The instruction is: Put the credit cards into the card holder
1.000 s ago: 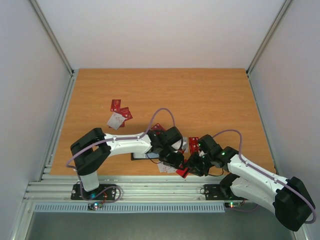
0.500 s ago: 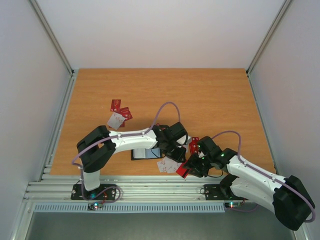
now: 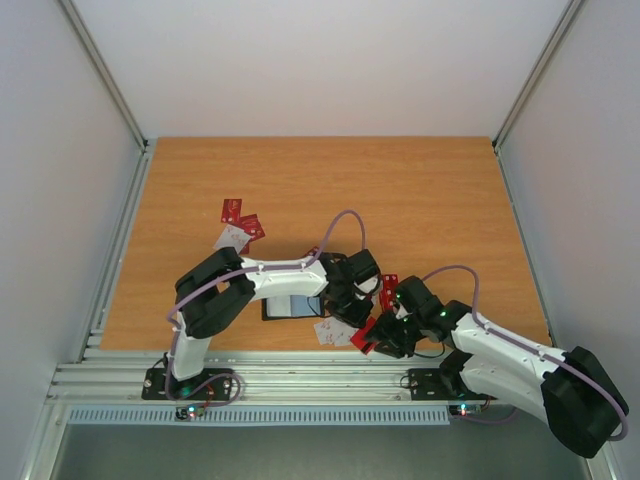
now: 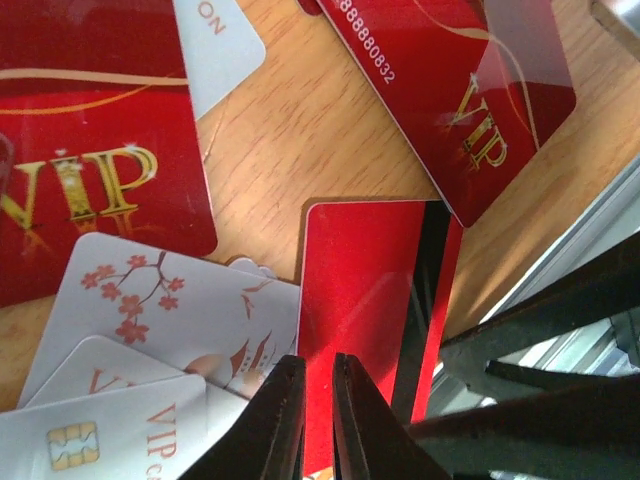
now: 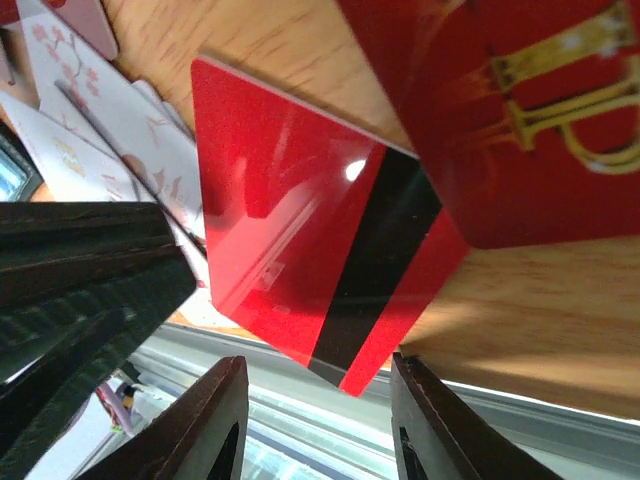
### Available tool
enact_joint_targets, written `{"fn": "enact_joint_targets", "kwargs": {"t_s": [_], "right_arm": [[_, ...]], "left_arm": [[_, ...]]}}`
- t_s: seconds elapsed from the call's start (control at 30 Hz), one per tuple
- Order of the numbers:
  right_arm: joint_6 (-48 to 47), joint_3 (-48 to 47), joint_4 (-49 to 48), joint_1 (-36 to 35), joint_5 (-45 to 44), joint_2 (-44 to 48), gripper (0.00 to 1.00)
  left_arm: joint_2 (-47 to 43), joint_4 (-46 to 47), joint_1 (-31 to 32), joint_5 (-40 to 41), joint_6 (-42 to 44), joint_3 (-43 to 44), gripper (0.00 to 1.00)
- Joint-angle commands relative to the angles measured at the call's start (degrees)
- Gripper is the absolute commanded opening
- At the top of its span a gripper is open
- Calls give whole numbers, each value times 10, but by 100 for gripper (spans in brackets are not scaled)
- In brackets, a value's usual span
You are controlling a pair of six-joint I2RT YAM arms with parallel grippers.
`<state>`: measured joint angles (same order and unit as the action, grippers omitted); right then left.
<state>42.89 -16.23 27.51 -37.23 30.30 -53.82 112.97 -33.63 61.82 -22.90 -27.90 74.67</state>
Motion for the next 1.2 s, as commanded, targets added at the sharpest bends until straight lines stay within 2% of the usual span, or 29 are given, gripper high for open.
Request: {"fn": "enact_joint_targets", "kwargs": {"t_s": [0.0, 0.13, 0.37, 0.5, 0.6, 0.9, 1.17], "right_arm": [[5, 28, -45, -3, 1, -20, 41], [6, 24, -47, -2, 7, -31, 41], [-34, -39, 102, -5, -12, -5, 43], [-38, -44, 134, -8, -9, 5, 44], [-31, -24, 104, -9, -4, -2, 45], [15, 37, -63, -12, 14, -35, 44], [12, 39, -99, -13, 20, -50, 42]], "left_arm": [[27, -14, 7, -13, 11, 21, 12], [45, -28, 12, -12, 9, 25, 12], [35, -3, 18, -26, -32, -4, 12], [24, 17, 20, -34, -69, -24, 12], [23, 21, 21, -40, -80, -27, 12], [23, 81, 22, -84, -129, -53, 12], [14, 105, 23, -102, -173, -72, 13]]}}
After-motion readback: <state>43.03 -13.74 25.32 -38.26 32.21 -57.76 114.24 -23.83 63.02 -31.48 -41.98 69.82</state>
